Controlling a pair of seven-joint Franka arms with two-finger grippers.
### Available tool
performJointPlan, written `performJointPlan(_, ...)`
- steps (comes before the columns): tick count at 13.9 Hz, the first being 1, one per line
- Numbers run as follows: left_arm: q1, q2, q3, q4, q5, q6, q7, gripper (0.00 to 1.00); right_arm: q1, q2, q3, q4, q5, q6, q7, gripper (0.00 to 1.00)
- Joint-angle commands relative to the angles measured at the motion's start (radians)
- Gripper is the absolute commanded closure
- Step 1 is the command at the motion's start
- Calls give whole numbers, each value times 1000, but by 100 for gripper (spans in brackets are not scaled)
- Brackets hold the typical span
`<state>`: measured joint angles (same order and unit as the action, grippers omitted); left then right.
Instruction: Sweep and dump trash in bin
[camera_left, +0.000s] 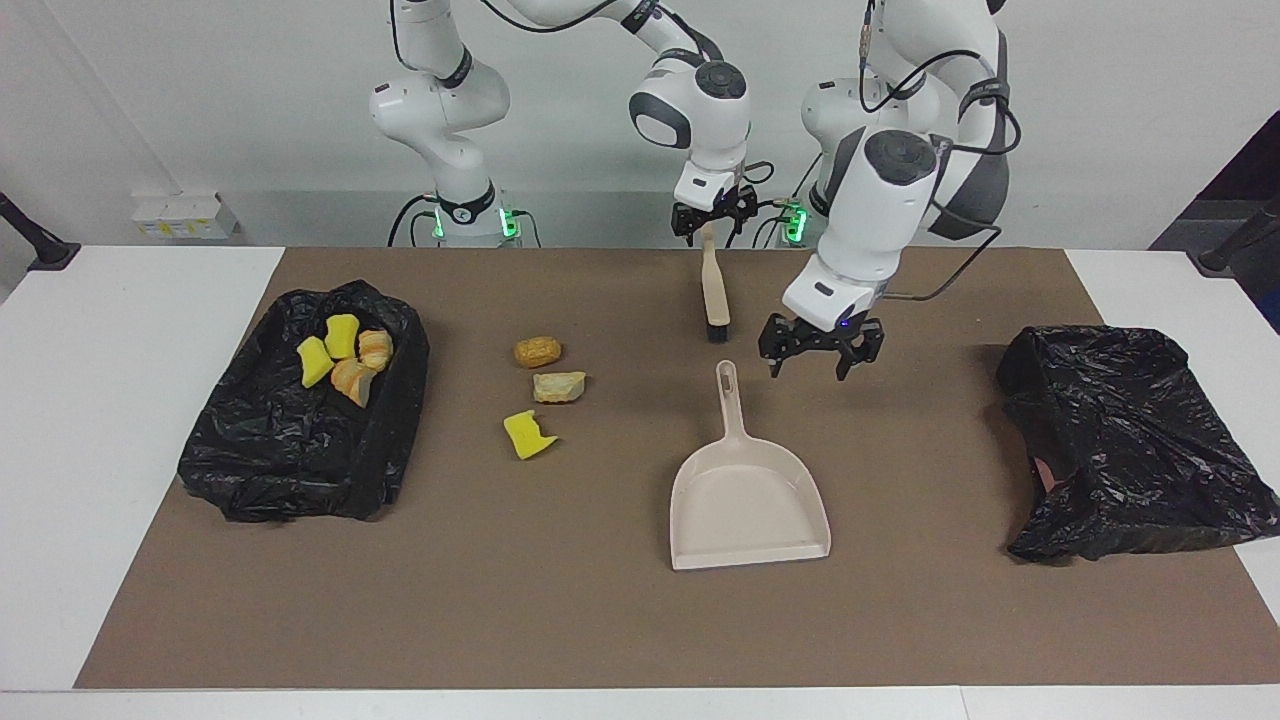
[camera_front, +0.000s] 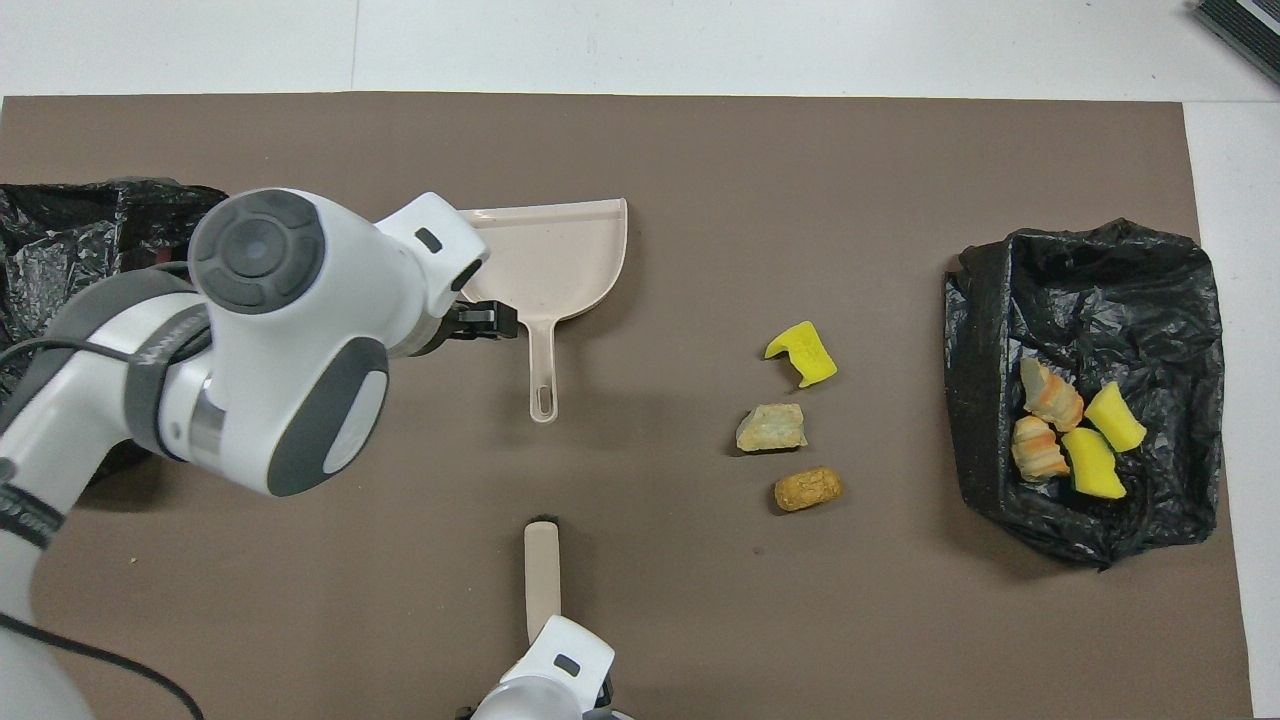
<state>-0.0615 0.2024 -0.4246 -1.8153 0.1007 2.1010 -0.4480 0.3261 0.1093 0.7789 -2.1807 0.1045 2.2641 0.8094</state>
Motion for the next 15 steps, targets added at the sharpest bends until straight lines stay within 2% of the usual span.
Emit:
performJointPlan(1, -9, 86, -57, -1, 101, 76, -142, 0, -2, -17, 22, -44, 27, 34, 48, 0)
performJointPlan(3, -26, 106, -62, -41, 112, 128, -176, 0, -4, -10, 23, -48, 27, 52, 40, 0)
performJointPlan(5, -28, 98, -78, -100, 111, 184, -215, 0, 4, 56, 25, -50, 20, 116, 45, 0)
performJointPlan(7, -24, 98, -83, -104, 111, 188, -215, 0, 5, 55, 25, -51, 8, 112, 47, 0)
performJointPlan(8, -24, 100, -85, -105, 109, 186, -215, 4, 5, 53, 25, -51, 4, 107, 47, 4)
performJointPlan(9, -21, 97, -89, -113, 109, 180, -213, 14, 5, 52, 25, -50, 3, 94, 47, 20)
performJointPlan(11, -17, 91, -89, -124, 108, 174, -210, 49, 5, 53, 25, -47, -34, 77, 43, 53)
performJointPlan(12, -17, 91, -89, -124, 108, 172, -209, 63, 5, 53, 25, -45, -45, 74, 42, 76)
performJointPlan(13, -15, 89, -89, -124, 108, 162, -201, 76, 2, 50, 23, -42, -51, 69, 36, 94)
performJointPlan(14, -15, 91, -89, -118, 109, 157, -199, 90, -4, 44, 23, -30, -55, 34, 30, 100)
performJointPlan(15, -14, 94, -89, -110, 109, 154, -198, 95, -10, 44, 23, -10, -57, -3, 25, 100)
